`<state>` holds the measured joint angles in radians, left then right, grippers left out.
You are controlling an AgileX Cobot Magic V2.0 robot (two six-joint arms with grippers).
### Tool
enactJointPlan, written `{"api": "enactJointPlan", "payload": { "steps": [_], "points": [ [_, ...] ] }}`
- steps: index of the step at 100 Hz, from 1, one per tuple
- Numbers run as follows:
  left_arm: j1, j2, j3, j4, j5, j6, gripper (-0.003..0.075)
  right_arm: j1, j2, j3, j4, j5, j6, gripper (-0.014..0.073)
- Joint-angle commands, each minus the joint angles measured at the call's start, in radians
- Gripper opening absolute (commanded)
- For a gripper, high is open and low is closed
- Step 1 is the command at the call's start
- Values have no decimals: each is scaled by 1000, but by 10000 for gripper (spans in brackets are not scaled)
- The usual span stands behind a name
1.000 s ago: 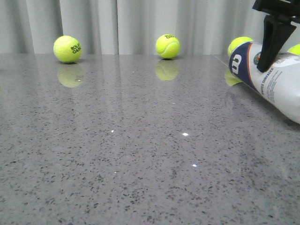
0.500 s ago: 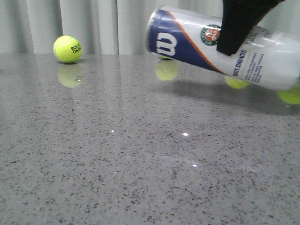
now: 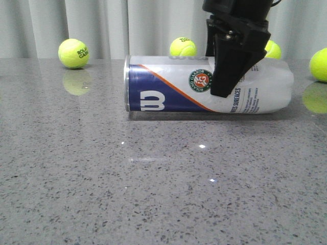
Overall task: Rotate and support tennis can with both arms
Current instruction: 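Drag the can with the right gripper toward the table center, then open the right gripper and lift it off the can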
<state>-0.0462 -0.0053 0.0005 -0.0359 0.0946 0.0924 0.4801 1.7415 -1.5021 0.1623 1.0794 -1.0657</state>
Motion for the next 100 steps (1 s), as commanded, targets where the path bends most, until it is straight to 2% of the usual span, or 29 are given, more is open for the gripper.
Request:
{"api": "enactJointPlan", "payload": {
  "steps": [1,7,20,22,29,55,82,91,100],
  "points": [
    [-2,-31,45,-9,-76,-1,-19,0,-39,-35,3,-37,-15,221],
    [-2,-31,45,-9,-76,-1,-19,0,-39,-35,2,-37,-15,317],
    [-2,-31,45,-9,-76,-1,-19,0,-39,-35,2,-37,-18,641],
    [-2,-31,45,-9,-76,-1,-19,0,-39,-35,2,-37,-18,670],
    [-2,-31,45,-9,-76,-1,-19,0,-39,-35,2,-37,-18,640],
    [-2,-31,45,-9,-76,-1,-19,0,-48,-61,1,-22,-18,643],
    [-2,-31,45,-9,-76,-1,-19,0,-91,-132,1,65,-18,631],
    [-2,-31,45,-9,-76,-1,-19,0,-114,-134,1,72,-15,531],
    [-2,-31,45,-9,-76,-1,-19,0,-135,-134,2,74,-14,313]
  ]
}}
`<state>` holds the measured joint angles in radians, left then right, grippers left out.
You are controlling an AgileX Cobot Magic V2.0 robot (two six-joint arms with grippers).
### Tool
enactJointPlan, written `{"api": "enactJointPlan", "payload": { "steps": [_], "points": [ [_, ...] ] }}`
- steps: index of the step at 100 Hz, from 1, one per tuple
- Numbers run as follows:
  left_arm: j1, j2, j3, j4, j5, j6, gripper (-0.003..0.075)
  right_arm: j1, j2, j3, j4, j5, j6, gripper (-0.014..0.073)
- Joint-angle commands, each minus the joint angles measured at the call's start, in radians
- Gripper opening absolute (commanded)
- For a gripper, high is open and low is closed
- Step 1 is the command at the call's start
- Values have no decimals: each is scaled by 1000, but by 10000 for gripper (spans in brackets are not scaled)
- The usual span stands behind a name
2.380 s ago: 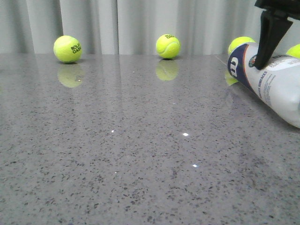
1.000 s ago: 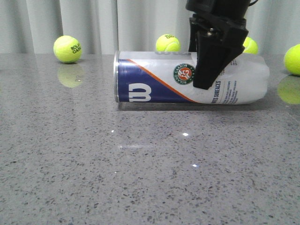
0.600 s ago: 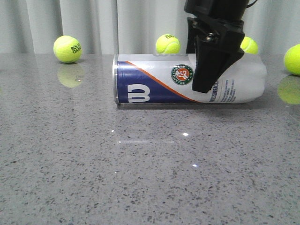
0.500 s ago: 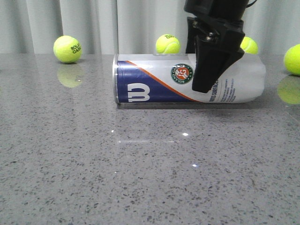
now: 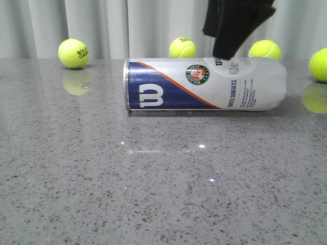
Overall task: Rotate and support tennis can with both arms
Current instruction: 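Open the right gripper and lift it off the can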
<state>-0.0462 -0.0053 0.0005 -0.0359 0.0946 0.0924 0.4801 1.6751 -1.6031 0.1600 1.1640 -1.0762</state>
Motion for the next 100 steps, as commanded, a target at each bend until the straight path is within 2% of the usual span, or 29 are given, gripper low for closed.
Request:
{"api": "enactJointPlan", "payload": {
  "steps": [1,8,17,37,60,77,89,100],
  "points": [
    [-2,-31,45,-9,-76,-1,-19,0,-71,-33,4,-10,-3,274],
    [-2,-31,45,-9,-76,-1,-19,0,-83,-33,4,-10,-3,93],
    [-2,-31,45,-9,-76,-1,-19,0,-94,-33,4,3,-3,-74],
    [-2,-31,45,-9,-76,-1,-19,0,-112,-33,9,33,33,-60],
    [-2,-31,45,-9,-76,-1,-19,-1,-151,-22,10,-20,452,-60],
    [-2,-31,45,-9,-78,-1,-19,-1,-223,57,10,-149,820,-60],
    [-2,-31,45,-9,-78,-1,-19,-1,-299,171,10,-287,970,-60],
    [-2,-31,45,-9,-78,-1,-19,-1,-377,290,10,-392,1027,-60]
  ]
}}
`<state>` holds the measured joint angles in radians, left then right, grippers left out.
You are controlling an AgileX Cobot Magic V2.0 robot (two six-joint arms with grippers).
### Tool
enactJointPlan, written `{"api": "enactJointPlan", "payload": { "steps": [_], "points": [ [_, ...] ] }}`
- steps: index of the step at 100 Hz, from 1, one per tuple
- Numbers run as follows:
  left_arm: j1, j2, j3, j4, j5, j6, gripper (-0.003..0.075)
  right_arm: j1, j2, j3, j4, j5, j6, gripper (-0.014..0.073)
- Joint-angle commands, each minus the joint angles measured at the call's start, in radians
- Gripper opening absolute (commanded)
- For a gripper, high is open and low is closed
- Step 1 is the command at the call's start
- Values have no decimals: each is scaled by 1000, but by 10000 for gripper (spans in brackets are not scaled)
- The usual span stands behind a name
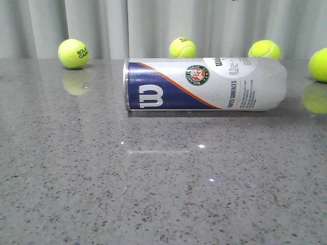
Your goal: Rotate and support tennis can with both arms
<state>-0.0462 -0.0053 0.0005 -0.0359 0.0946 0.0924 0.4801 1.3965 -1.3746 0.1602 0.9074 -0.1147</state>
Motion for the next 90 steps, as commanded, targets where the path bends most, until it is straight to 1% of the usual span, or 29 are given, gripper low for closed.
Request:
{"api": "enactJointPlan", "payload": {
  "steps": [1,14,27,40,54,73,90],
  "points": [
    [-2,-31,45,-9,-78,-1,-19,-1,-104,69,9,-147,66,-60],
    [-2,-31,45,-9,-84,-1,-19,-1,-209,213,9,-251,66,-60],
    [-2,-31,45,-9,-95,-1,-19,-1,-330,369,8,-385,65,-60],
    [-2,-31,45,-9,-114,-1,-19,-1,-479,528,2,-517,64,-60],
    [-2,-31,45,-9,-134,-1,-19,-1,-648,696,-5,-622,62,-60],
    [-2,-31,43,-9,-134,-1,-19,-1,-889,868,-6,-667,62,-60],
    [-2,-31,1,-12,-120,-1,-19,-1,-1073,947,-6,-664,62,-60]
  ]
}}
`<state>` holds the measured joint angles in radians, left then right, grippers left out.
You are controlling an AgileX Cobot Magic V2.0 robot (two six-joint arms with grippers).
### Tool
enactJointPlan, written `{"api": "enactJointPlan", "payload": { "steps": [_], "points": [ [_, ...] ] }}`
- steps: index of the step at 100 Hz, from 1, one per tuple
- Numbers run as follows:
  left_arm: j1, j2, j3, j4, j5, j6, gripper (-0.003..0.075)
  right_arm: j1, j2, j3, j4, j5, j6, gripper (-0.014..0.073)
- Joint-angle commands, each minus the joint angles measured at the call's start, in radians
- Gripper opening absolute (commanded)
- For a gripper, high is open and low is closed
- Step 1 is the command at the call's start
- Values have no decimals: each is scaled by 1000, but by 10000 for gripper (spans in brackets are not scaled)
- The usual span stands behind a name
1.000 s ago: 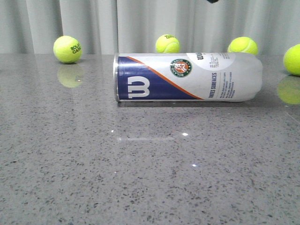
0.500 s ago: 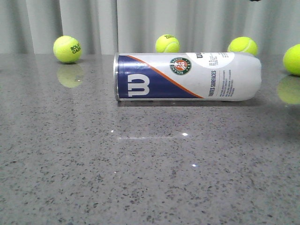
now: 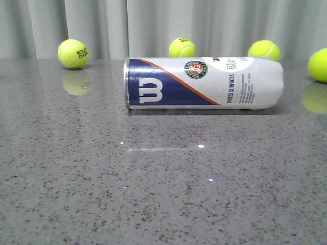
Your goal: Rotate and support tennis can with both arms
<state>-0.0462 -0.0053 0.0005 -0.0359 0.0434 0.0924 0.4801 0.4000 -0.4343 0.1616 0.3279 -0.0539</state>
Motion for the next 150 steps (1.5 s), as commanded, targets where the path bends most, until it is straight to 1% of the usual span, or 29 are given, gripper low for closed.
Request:
{"api": "enactJointPlan", "payload": {
  "steps": [1,19,39,46,60,83,88,95,99,100,102,107,114,117,123,127,139,144,150],
  "points": [
    [-2,-31,-6,-12,-62,-1,-19,-1,-89,9,-7,-85,1,-60],
    [-2,-2,-113,-12,42,-1,-19,-1,-197,21,-7,-46,2,-60],
    [-2,103,-265,-12,262,-1,-19,-1,-203,22,-7,-44,2,-60],
    [-2,160,-317,-12,316,-1,-19,-1,-203,22,-7,-44,2,-60],
    [-2,300,-412,-12,374,-1,-19,-1,-203,22,-7,-44,2,-60],
    [-2,567,-580,-10,495,-1,-11,-1,-203,22,-7,-44,2,-60],
    [-2,623,-611,-10,519,-1,17,-1,-203,22,-7,-44,2,-60],
    [-2,702,-658,-10,551,-1,109,-1,-203,22,-7,-44,2,-60],
    [-2,746,-685,-10,566,-1,186,-1,-203,22,-7,-44,2,-60],
    [-2,761,-689,-10,568,-1,216,-1,-203,22,-7,-44,2,-60],
    [-2,775,-703,-10,575,-1,246,-1,-203,22,-7,-44,2,-60],
    [-2,830,-736,-10,588,-1,372,-1,-203,22,-7,-44,2,-60],
    [-2,891,-785,-12,614,-1,501,-1,-203,22,-7,-44,2,-60],
    [-2,915,-805,-13,623,-1,535,-1,-203,22,-7,-44,2,-60],
    [-2,970,-856,-56,652,-1,561,-1,-203,22,-7,-44,2,-60],
    [-2,998,-880,-93,664,-1,554,-1,-203,22,-7,-44,2,-60],
    [-2,1089,-958,-275,719,2,533,-1,-203,22,-7,-44,2,-60],
    [-2,1124,-985,-366,744,29,533,-1,-203,22,-7,-44,2,-60],
    [-2,1166,-1016,-465,779,93,533,-1,-203,22,-7,-44,2,-60]
  ]
}}
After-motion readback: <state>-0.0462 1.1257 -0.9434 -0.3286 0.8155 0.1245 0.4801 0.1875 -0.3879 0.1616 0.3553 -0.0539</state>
